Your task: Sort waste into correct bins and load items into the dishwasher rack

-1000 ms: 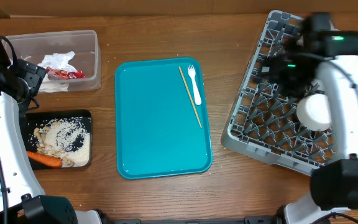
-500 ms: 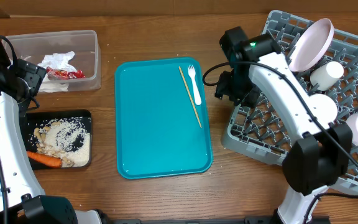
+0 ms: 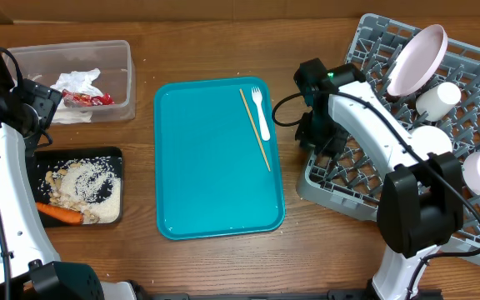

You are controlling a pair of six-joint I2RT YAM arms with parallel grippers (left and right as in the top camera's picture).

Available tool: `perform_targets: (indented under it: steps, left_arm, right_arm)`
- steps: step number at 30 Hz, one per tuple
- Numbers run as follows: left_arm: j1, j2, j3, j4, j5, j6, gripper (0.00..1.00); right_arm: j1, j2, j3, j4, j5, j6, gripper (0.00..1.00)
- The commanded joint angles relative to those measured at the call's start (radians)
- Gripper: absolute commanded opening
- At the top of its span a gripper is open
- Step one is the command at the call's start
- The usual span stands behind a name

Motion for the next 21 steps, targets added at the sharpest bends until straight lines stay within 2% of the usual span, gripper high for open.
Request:
perform_targets:
  steps: [1,5,7,11,21]
  left_arm:
    - [-0.001,0.004,0.007,0.002,-0.003,-0.009,1.0]
    - [-0.001,0.004,0.007,0.002,-0.003,-0.01,1.0]
    - [-0.001,0.004,0.007,0.002,-0.003,-0.009,1.0]
    - [-0.001,0.004,0.007,0.002,-0.003,-0.009,1.0]
    - [-0.001,0.004,0.007,0.002,-0.003,-0.009,1.0]
  right_arm:
    - [0.004,0.004,-0.017,-0.008,0.017,-0.001,0.25]
    - [0.004,0.003,-0.02,-0.045,0.05,-0.041,0.22]
    - [-0.002,0.004,-0.02,-0.087,0.08,-0.105,0.22]
    - [-0.052,0.003,-0.02,-0.165,0.105,-0.125,0.23]
    - [-0.231,0.003,-0.019,-0.122,0.138,-0.152,0.2]
